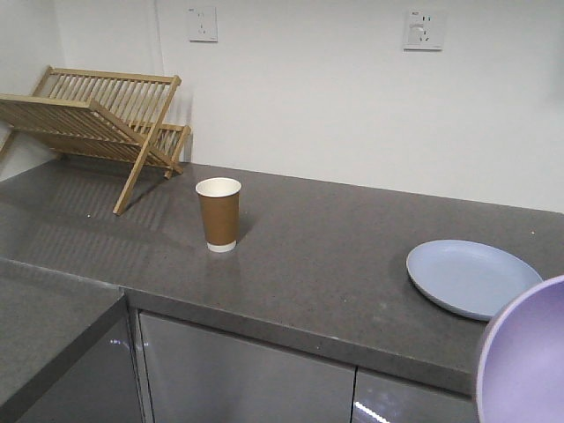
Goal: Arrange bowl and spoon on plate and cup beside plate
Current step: 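Drive the base, holding spoon and bowl, to the counter with the blue plate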
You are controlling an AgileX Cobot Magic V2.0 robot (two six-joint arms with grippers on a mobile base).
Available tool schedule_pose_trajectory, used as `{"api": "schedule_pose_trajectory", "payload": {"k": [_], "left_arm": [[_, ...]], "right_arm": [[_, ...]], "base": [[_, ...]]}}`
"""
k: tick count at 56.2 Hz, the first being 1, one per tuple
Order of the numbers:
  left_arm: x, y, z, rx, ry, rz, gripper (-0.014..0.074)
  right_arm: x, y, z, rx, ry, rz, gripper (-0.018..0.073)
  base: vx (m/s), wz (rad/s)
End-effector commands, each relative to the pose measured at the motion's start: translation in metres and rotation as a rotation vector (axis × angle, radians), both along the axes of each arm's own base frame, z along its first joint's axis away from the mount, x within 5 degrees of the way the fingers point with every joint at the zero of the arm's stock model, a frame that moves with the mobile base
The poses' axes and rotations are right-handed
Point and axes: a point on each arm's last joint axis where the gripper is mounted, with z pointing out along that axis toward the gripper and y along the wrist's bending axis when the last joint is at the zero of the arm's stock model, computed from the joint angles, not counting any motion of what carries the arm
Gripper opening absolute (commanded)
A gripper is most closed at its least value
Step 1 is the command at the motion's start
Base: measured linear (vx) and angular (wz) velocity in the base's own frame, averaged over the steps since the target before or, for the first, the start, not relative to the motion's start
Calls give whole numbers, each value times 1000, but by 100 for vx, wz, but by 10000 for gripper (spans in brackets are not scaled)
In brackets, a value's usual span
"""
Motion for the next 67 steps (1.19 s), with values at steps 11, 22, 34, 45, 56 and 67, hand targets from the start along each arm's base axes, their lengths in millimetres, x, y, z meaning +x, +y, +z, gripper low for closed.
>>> {"api": "schedule_pose_trajectory", "payload": {"k": [11, 22, 34, 45, 56, 67], "left_arm": [[1, -1, 15, -44, -97, -1, -3], [1, -1, 15, -44, -97, -1, -3], [1, -1, 15, -44, -96, -1, -3], [1, -1, 15, -44, -96, -1, -3], [1, -1, 15, -44, -96, -1, -3], [1, -1, 15, -44, -96, -1, -3]], "right_arm": [[1, -2, 15, 27, -97, -25, -8], [1, -2, 15, 27, -97, -25, -8], [1, -2, 15, 27, -97, -25, -8], [1, -2, 15, 27, -98, -26, -8], [1, -2, 15, 27, -97, -25, -8], [1, -2, 15, 27, -97, -25, -8]], "base": [[40, 3], [41, -4], [38, -21], [33, -39], [28, -47], [20, -41]]}}
